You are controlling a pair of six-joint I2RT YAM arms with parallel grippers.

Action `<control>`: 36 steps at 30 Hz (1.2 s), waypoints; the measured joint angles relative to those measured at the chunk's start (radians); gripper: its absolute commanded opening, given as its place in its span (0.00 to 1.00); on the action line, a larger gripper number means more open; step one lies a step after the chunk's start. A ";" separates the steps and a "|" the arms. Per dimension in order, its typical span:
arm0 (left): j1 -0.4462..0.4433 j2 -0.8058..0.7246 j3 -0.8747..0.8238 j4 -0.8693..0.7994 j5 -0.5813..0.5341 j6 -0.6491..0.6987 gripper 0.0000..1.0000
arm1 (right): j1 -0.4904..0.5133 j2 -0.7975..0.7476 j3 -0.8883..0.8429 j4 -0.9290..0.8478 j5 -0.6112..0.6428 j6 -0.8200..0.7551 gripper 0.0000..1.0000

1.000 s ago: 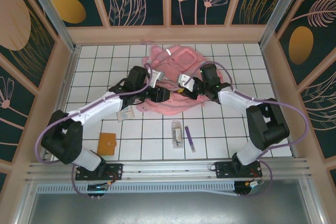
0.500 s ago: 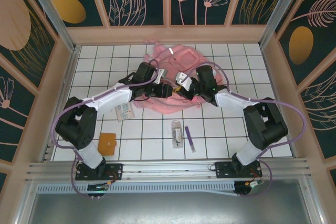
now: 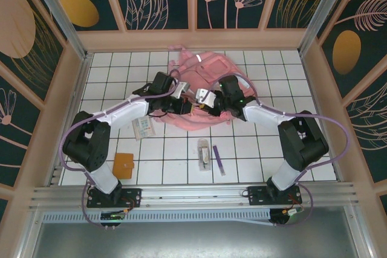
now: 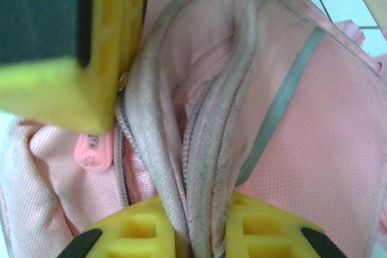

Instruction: Pack the student bag

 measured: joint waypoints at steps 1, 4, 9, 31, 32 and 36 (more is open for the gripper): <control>0.017 -0.003 -0.016 0.004 0.047 0.031 0.00 | 0.002 0.000 0.007 -0.022 -0.001 -0.040 0.00; 0.049 -0.016 -0.052 -0.008 0.153 0.169 0.00 | -0.004 0.000 0.019 -0.076 -0.036 -0.137 0.00; 0.089 -0.065 -0.057 -0.093 0.231 0.367 0.00 | -0.053 0.000 0.026 -0.164 -0.059 -0.256 0.00; 0.094 -0.190 -0.269 0.266 0.245 0.777 0.36 | -0.082 -0.020 0.016 -0.159 -0.146 -0.232 0.00; 0.094 -0.179 -0.263 0.269 0.238 0.813 0.36 | -0.082 -0.029 0.010 -0.156 -0.147 -0.235 0.00; 0.084 -0.113 -0.248 0.277 0.234 0.956 0.31 | -0.079 -0.061 -0.003 -0.156 -0.149 -0.247 0.00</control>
